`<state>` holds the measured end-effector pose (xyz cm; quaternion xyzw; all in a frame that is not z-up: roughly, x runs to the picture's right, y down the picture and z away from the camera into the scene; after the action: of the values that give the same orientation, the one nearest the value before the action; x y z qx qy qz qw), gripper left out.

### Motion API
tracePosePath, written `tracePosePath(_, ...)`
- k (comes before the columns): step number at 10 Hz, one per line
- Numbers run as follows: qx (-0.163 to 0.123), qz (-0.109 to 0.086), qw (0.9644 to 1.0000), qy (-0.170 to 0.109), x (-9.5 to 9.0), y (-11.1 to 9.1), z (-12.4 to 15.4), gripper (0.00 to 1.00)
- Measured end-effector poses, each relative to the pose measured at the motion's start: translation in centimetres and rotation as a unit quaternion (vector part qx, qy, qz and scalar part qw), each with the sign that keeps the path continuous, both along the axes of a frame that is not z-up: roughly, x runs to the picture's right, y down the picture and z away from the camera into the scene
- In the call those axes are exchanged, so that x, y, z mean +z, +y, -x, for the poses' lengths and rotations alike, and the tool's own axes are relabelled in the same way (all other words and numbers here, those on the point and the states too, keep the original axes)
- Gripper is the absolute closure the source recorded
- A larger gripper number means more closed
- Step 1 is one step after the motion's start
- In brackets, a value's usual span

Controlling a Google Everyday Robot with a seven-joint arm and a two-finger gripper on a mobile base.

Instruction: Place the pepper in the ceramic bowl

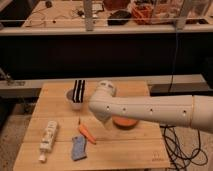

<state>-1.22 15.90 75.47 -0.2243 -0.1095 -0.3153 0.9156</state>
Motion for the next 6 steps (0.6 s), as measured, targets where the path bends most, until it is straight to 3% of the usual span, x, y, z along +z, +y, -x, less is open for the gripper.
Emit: tracePosePath(6, -0.033, 0.009, 0.9989, -0.034, 3.2, 2.9, 1.6, 0.20)
